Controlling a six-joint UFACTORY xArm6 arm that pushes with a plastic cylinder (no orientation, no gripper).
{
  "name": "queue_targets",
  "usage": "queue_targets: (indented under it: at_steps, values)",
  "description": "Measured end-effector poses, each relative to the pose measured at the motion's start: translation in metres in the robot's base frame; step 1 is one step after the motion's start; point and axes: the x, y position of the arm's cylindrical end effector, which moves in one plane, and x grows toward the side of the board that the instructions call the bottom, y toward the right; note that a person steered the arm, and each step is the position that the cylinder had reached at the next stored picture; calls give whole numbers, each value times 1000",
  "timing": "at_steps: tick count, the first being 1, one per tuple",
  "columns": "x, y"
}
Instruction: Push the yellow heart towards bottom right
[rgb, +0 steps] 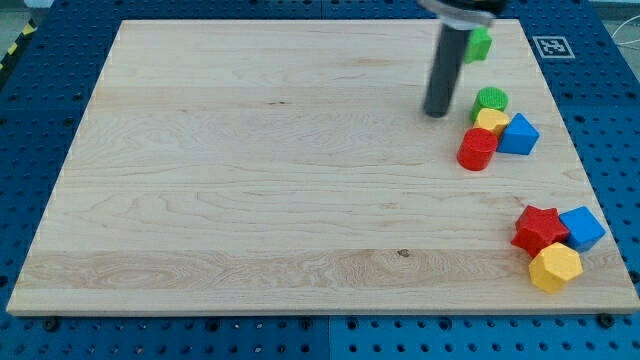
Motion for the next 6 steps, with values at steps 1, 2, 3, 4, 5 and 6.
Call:
queue_targets:
  at_steps: [1, 2, 3, 4, 5, 6]
  values:
    - [6, 36]
    - [22, 47]
    - [40, 42]
    - [59, 32]
    - [67, 20]
    - [69, 29]
